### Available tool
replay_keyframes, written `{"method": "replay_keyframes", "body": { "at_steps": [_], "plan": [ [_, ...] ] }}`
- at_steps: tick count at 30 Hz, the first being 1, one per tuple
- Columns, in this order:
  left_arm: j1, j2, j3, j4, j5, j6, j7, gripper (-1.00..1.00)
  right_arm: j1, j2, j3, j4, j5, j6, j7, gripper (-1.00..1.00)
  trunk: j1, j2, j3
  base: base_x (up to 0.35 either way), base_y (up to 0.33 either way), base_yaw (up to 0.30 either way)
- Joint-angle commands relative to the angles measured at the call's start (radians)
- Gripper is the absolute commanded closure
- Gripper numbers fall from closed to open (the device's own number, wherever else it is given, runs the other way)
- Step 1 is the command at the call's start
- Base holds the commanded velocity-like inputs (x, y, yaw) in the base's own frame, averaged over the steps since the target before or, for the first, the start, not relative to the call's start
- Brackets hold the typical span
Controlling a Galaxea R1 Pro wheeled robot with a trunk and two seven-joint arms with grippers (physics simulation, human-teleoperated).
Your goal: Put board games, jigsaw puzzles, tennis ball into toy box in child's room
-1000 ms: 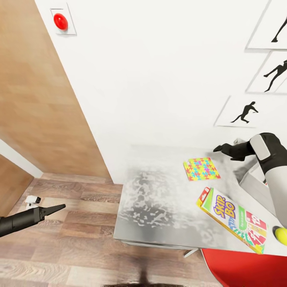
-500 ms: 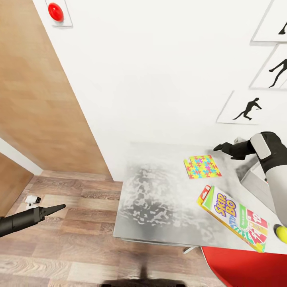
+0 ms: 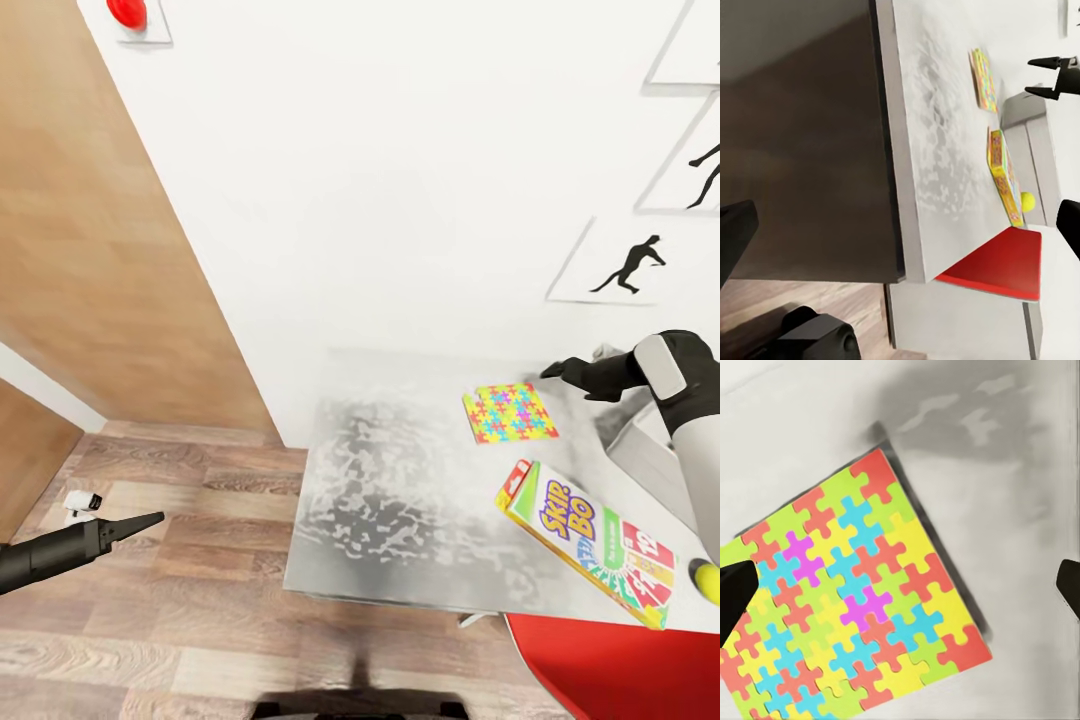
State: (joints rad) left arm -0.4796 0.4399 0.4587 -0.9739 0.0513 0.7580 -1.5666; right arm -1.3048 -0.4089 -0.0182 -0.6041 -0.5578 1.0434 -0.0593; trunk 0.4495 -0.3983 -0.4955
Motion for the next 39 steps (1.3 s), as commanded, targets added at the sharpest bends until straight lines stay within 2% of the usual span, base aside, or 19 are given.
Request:
{"method": "replay_keyframes", "body": {
  "at_steps": [1, 10, 24, 39],
  "plan": [
    [0.0, 0.0, 0.0, 0.0, -0.001, 0.011, -0.004, -1.0, -0.001, -0.002, -0.002, -0.001, -0.008, 0.004, -0.006, -1.0, 0.0, -0.002, -0.003, 0.0, 0.0, 0.0],
    [0.0, 0.0, 0.0, 0.0, -0.001, 0.011, -0.004, -1.0, -0.001, -0.017, -0.003, 0.0, -0.009, 0.004, -0.005, -1.0, 0.0, -0.002, -0.018, 0.0, 0.0, 0.0],
    [0.0, -0.001, 0.0, 0.0, -0.001, 0.011, -0.004, -1.0, -0.001, -0.021, -0.004, -0.002, -0.008, 0.004, -0.005, -1.0, 0.0, -0.002, -0.041, 0.0, 0.0, 0.0],
    [0.0, -0.001, 0.0, 0.0, -0.001, 0.011, -0.004, -1.0, -0.002, -0.021, -0.006, -0.003, -0.015, 0.004, 0.004, -1.0, 0.0, -0.002, -0.045, 0.0, 0.0, 0.0]
  ]
}}
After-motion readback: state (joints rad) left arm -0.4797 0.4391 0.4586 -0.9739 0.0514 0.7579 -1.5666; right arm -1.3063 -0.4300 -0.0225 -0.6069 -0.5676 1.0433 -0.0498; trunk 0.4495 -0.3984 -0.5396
